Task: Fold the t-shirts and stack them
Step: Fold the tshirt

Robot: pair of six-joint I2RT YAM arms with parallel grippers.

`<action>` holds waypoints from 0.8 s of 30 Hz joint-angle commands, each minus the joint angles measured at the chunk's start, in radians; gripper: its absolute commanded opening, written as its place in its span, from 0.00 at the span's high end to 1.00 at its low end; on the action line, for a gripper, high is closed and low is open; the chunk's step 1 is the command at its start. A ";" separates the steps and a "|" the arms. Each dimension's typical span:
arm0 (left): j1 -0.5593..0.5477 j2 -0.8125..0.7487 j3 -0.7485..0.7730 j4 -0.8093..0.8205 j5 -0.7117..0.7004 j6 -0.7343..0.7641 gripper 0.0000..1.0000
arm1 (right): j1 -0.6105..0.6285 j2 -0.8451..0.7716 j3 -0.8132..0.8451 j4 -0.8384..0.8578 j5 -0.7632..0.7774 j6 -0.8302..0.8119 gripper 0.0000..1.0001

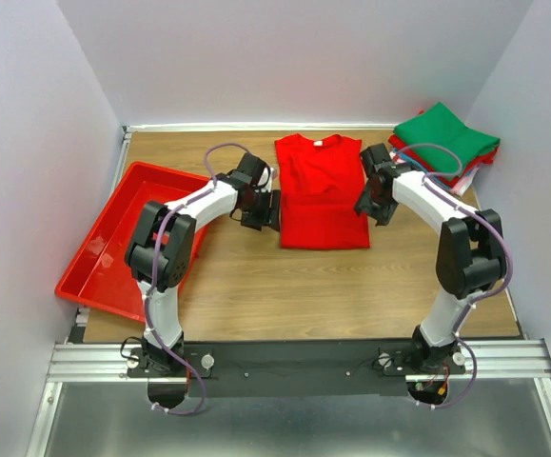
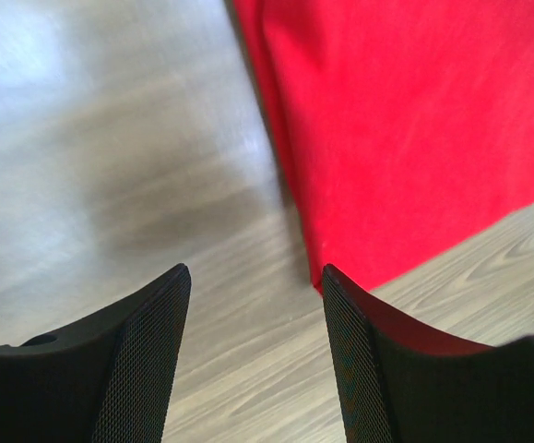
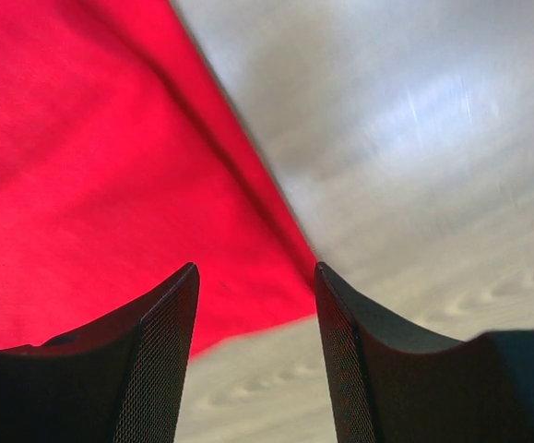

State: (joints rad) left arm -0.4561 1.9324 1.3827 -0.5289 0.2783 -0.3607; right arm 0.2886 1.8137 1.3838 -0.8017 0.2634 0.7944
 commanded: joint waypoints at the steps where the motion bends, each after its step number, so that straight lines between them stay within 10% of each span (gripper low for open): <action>1: -0.015 -0.059 -0.069 0.041 0.029 0.013 0.33 | 0.004 -0.080 -0.104 0.065 -0.081 0.029 0.40; 24: -0.046 -0.073 -0.142 0.127 0.094 -0.040 0.33 | 0.003 -0.080 -0.307 0.122 -0.055 0.058 0.50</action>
State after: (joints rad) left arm -0.4885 1.8721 1.2518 -0.4282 0.3344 -0.3912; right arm 0.2886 1.7092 1.1019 -0.6952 0.1856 0.8368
